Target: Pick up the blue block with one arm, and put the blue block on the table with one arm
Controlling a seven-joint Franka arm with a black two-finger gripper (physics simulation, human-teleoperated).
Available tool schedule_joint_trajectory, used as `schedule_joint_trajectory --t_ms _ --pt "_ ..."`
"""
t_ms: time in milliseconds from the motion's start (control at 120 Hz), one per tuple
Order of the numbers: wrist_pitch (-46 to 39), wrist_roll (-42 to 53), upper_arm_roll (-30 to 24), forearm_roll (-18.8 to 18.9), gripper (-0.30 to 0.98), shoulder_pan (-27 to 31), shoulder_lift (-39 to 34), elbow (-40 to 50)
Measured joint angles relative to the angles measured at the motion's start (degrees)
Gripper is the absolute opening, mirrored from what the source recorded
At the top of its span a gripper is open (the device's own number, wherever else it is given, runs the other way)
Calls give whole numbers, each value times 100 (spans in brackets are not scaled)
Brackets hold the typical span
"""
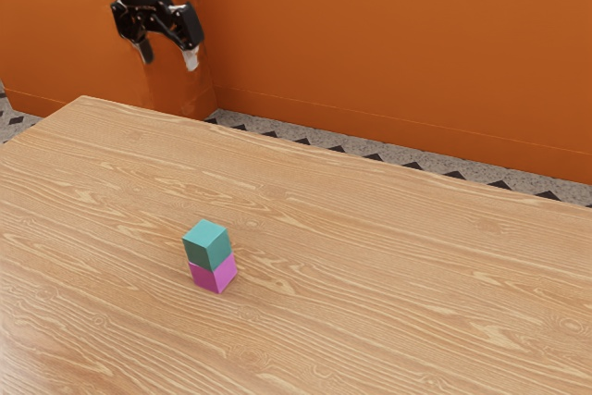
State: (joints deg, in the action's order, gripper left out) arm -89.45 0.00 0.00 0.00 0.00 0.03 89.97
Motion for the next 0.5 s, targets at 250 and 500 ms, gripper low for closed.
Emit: schedule_joint_trajectory --t_ms 250,500 --pt "830 304 1877 -496 67 292 683 -2223" --pt "1115 495 1758 -29 66 -176 -86 -2782"
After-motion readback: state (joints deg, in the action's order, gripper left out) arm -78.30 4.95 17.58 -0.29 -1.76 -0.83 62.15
